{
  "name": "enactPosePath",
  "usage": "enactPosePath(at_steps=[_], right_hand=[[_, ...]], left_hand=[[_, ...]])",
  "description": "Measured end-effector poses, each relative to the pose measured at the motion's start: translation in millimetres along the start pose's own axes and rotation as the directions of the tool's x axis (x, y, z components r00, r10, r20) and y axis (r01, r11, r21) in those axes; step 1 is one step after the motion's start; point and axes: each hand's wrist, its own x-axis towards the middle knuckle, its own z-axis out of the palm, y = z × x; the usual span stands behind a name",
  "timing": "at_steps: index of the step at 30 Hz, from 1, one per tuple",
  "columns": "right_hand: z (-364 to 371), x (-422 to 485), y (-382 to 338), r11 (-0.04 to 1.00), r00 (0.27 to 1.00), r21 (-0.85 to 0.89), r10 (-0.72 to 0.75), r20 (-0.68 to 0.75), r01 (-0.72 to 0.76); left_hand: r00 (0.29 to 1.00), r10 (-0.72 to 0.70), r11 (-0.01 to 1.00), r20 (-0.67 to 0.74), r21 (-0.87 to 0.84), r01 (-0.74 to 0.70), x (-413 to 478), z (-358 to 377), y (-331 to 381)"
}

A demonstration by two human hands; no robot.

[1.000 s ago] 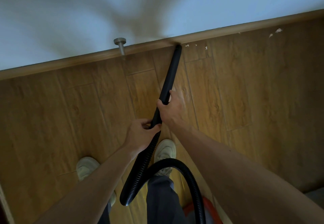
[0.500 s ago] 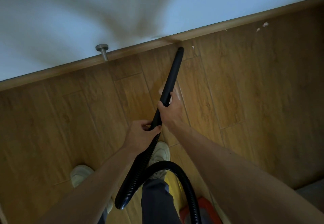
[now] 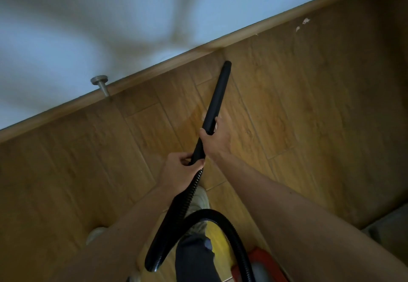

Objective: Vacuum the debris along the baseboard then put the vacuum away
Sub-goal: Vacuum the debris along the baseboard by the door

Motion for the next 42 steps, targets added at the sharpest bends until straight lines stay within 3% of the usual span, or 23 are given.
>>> enactPosePath(at_steps=[10, 19, 28, 42], right_hand=[[-33.9, 21.1, -21.8, 0.999, 1.000, -0.046, 0.013, -0.008, -0.014], [-22.8, 38.2, -43.6, 0.997, 0.995, -0.076, 0.013, -0.097, -0.020], [-11.1, 62.7, -79.5, 0.994, 0.989, -0.103, 0.006, -0.149, -0.022], [-65.8, 118.5, -79.2, 0.997, 0.983, -0.051, 0.048, -0.176, -0.058]], left_hand=[[1.000, 0.017, 0.999, 0.006, 0.032, -0.017, 19.1, 15.4, 31.5], [0.995, -0.047, 0.999, 0.085, -0.017, 0.049, 39.8, -7.5, 55.5], [0.989, -0.036, 0.998, 0.142, 0.048, 0.029, 61.2, -35.2, 91.2], [0.992, -0.034, 0.997, 0.118, 0.067, 0.026, 94.0, 20.8, 141.4]])
